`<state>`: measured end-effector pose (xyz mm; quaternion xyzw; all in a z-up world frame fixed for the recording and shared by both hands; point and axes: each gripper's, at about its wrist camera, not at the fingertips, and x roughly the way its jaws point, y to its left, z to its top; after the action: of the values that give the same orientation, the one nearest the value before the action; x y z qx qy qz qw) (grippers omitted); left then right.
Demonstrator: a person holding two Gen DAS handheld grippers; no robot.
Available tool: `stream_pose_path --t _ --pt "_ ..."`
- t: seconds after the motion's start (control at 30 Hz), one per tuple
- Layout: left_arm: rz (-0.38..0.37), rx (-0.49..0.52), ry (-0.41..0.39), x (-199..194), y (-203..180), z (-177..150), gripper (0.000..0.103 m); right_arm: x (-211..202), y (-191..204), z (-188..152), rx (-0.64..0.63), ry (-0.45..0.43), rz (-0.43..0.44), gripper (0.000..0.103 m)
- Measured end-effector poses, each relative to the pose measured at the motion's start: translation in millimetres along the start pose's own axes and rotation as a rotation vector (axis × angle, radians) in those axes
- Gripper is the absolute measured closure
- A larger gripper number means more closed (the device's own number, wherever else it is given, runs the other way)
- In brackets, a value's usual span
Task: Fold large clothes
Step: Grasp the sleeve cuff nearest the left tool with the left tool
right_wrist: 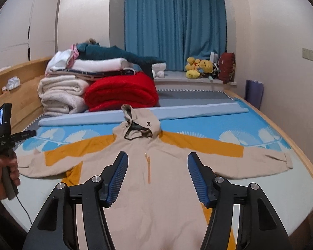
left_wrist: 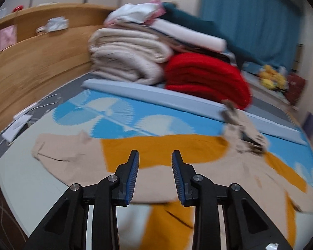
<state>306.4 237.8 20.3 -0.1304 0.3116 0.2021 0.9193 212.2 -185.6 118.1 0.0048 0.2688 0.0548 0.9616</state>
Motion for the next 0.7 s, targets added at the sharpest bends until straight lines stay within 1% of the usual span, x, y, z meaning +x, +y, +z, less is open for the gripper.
stream_pose_path --t 0.07,0.13,0.2,0.23,0.27,0.3,0.33,0.37,0.4,0.43,0.5,0.53,0.63,0.7 --pt "0.067 -0.037 0.026 25.1 22.4 -3.5 0.074 18.2 1.5 5.4 -0.013 0.028 0.0 0.043" --pt "0.113 -0.087 0.061 47.5 47.0 -7.5 0.074 38.2 7.2 9.2 -0.037 0.058 -0.002 0.043" --pt "0.179 -0.101 0.089 64.5 69.8 -11.2 0.074 53.4 13.0 9.9 -0.051 0.078 -0.009 0.043" --pt "0.199 -0.118 0.103 74.2 82.1 -12.0 0.074 60.3 15.2 9.1 -0.047 0.087 -0.009 0.043" --pt "0.22 -0.13 0.11 79.7 92.6 -13.6 0.074 66.5 16.8 9.3 -0.04 0.094 -0.008 0.049" --pt "0.254 -0.141 0.12 87.4 105.1 -15.4 0.072 75.3 19.5 7.3 -0.029 0.105 -0.004 0.065" --pt "0.292 -0.149 0.139 96.2 115.7 -18.3 0.07 82.8 21.5 5.2 -0.018 0.116 -0.001 0.072" --pt "0.322 -0.162 0.162 103.4 125.3 -20.9 0.068 90.1 23.2 2.2 -0.002 0.126 -0.002 0.077" --pt "0.35 -0.186 0.19 110.4 135.0 -23.7 0.065 94.5 24.6 0.3 0.01 0.13 -0.006 0.077" --pt "0.367 -0.213 0.209 116.4 143.7 -26.0 0.064 100.7 26.9 -3.2 0.024 0.133 -0.018 0.077" --pt "0.392 -0.257 0.233 129.9 161.4 -30.2 0.062 111.3 32.9 -9.4 0.036 0.146 -0.039 0.076" --pt "0.41 -0.276 0.246 137.3 171.4 -32.1 0.059 117.5 36.4 -13.6 0.041 0.159 -0.048 0.076" --pt "0.453 -0.339 0.269 148.4 193.6 -36.2 0.055 131.2 46.3 -24.7 0.051 0.203 -0.052 0.069" --pt "0.477 -0.379 0.28 153.7 208.0 -38.6 0.055 136.6 53.6 -29.4 0.032 0.218 -0.061 0.063"
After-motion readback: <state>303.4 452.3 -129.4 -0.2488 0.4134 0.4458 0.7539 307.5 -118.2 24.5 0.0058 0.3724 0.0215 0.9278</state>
